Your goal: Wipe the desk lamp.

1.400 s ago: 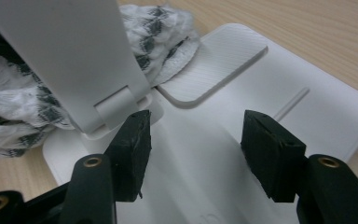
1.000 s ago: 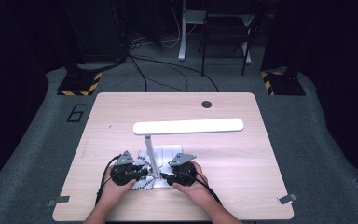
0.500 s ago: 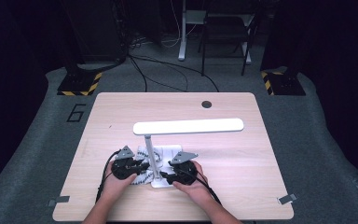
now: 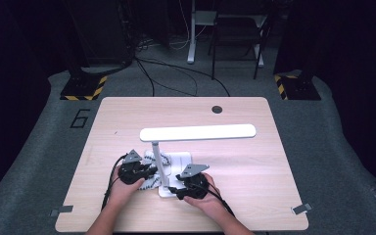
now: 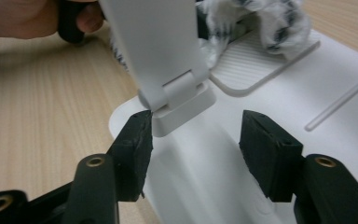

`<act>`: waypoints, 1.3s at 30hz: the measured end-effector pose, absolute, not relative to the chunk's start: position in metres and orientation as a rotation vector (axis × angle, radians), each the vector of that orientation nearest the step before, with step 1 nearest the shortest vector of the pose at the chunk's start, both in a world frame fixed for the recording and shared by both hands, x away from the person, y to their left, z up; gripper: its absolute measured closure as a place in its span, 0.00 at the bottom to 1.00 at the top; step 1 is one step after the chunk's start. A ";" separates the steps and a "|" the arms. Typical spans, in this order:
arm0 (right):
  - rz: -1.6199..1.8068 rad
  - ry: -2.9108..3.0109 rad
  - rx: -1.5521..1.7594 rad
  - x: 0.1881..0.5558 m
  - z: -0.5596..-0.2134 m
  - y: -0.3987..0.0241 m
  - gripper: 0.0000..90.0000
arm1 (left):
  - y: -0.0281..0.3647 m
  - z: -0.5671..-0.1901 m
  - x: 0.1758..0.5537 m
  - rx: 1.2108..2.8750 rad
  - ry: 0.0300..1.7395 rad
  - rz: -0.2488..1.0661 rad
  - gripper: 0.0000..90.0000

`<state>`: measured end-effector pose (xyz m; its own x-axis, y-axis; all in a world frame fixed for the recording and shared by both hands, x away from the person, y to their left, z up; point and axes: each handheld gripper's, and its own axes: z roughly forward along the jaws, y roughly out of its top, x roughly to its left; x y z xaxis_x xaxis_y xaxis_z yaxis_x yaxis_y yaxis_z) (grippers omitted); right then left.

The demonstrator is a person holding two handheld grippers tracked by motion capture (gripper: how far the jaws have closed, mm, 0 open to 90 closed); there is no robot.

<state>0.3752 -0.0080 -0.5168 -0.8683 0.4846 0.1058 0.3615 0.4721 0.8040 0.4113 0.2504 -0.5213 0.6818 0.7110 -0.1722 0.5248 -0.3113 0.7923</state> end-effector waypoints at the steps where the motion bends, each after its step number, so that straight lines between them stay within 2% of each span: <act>1: 1.359 2.578 0.743 0.374 -0.517 -0.007 0.48 | 0.250 -0.522 0.412 1.980 0.967 0.258 0.80; 6: 1.353 2.596 0.686 0.371 -0.518 0.000 0.45 | 0.250 -0.521 0.417 1.975 0.971 0.260 0.80; 10: 1.366 2.585 0.708 0.373 -0.519 0.001 0.51 | 0.249 -0.521 0.423 1.967 0.981 0.260 0.80; 19: 1.342 2.568 0.655 0.371 -0.519 0.001 0.55 | 0.249 -0.522 0.433 1.963 0.998 0.286 0.80; 23: 1.346 2.578 0.656 0.372 -0.519 0.000 0.55 | 0.248 -0.520 0.437 1.993 0.991 0.303 0.80; 39: 1.365 2.582 0.663 0.373 -0.519 0.000 0.56 | 0.247 -0.523 0.447 1.937 1.059 0.309 0.80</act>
<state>0.3729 -0.0001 -0.5193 -0.8919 0.4459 0.0750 0.3130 0.4892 0.8141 0.4470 0.2474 -0.5230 0.6056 0.7748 -0.1817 0.5557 -0.2483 0.7934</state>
